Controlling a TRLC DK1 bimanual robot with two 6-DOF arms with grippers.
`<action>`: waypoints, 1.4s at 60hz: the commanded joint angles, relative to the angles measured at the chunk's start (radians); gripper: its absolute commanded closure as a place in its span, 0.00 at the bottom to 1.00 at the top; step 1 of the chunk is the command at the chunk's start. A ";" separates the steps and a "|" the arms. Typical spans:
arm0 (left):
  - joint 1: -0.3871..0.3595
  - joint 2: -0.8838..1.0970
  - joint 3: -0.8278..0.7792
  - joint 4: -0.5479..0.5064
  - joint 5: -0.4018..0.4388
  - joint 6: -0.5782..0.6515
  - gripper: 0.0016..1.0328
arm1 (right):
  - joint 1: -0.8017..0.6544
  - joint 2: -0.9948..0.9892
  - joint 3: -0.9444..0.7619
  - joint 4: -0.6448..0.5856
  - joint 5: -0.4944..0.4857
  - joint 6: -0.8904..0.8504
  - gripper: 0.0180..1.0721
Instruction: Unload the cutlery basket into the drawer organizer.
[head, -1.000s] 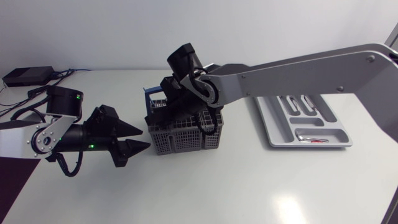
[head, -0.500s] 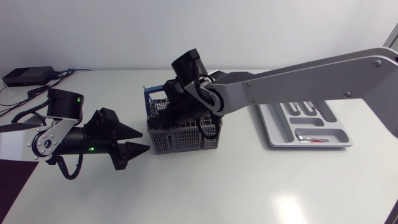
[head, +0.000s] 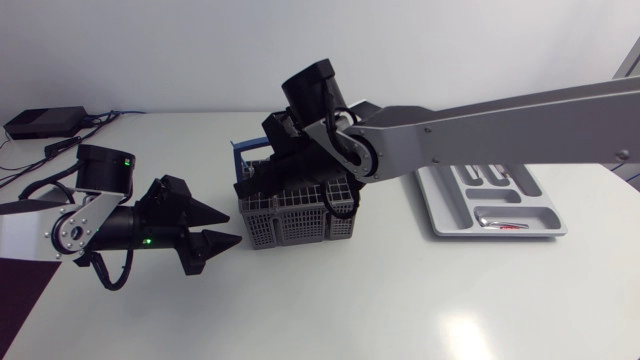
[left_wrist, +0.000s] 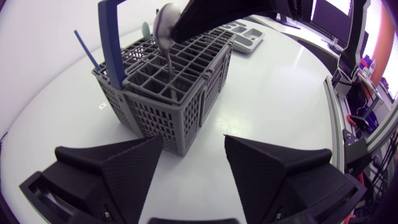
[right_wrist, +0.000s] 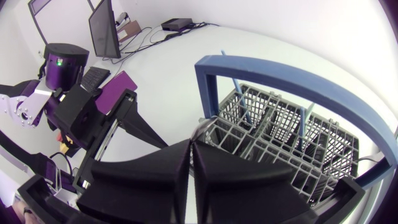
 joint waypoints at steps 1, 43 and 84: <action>-0.007 -0.016 -0.023 0.009 0.016 -0.002 0.33 | 0.021 -0.047 -0.032 0.019 -0.002 -0.005 0.94; -0.024 -0.010 -0.007 0.009 0.014 -0.008 0.33 | 0.046 -0.197 -0.069 0.033 0.007 -0.054 0.94; -0.041 -0.013 0.002 0.002 0.013 -0.014 0.33 | -0.143 -0.532 -0.226 -0.211 -0.014 -0.261 0.94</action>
